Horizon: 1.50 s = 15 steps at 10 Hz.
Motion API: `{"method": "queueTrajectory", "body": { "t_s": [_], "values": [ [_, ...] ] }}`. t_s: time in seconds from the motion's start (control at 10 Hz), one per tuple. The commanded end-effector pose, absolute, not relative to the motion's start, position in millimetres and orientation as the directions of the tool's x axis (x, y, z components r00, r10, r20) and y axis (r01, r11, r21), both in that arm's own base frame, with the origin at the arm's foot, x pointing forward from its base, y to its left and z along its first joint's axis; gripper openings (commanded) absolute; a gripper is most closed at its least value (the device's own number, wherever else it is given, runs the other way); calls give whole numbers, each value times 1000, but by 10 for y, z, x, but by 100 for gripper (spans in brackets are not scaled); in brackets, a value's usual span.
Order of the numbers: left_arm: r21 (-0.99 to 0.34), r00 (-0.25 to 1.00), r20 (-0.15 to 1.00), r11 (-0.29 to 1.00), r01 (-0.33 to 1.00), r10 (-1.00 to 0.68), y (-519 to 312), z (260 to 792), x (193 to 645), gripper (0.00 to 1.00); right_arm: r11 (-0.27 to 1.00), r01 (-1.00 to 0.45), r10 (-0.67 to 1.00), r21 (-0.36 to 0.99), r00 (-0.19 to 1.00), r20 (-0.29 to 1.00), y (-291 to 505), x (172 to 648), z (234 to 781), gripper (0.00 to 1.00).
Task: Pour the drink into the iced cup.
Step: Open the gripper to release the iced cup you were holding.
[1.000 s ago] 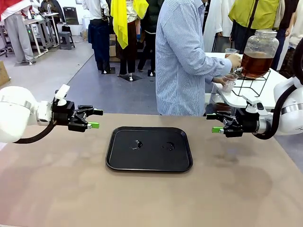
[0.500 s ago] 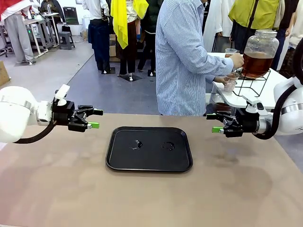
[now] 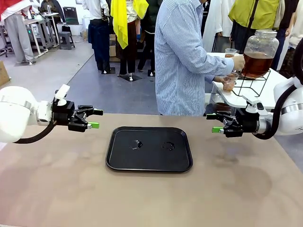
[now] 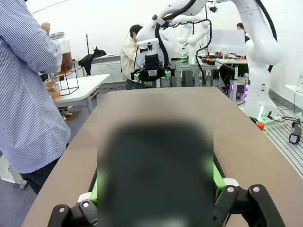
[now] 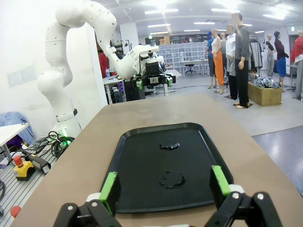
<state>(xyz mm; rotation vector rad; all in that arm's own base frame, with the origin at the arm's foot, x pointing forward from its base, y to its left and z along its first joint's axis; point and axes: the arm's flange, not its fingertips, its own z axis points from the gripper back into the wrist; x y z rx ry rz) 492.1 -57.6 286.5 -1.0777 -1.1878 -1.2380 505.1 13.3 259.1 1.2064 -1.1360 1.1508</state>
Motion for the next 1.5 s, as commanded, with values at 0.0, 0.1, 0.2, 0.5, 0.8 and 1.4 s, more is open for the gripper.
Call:
{"method": "queueTrajectory", "body": {
  "t_s": [0.0, 0.1, 0.2, 0.5, 0.8, 1.4],
  "values": [
    [38, -32, 995, 67, 997, -92, -593, 2883, 4919, 100, 20, -997, 34, 77, 78, 996, 139, 5073, 2618, 100],
    [38, -32, 995, 67, 997, -92, -593, 2883, 4919, 100, 20, -997, 34, 77, 78, 996, 139, 5073, 2618, 100],
    [38, -32, 995, 67, 997, -92, -593, 2883, 4919, 100, 20, -997, 34, 77, 78, 996, 139, 5073, 2618, 100],
    [38, -32, 995, 67, 997, -92, -593, 2883, 4919, 100, 20, -997, 34, 77, 78, 996, 139, 5073, 2618, 100],
    [38, -32, 995, 67, 997, -92, -593, 2883, 4919, 100, 20, -997, 34, 77, 78, 996, 139, 5073, 2618, 100],
    [38, -32, 995, 67, 997, -92, -593, 2883, 4919, 100, 20, -997, 34, 77, 78, 996, 139, 5073, 2618, 100]
  ]
}}
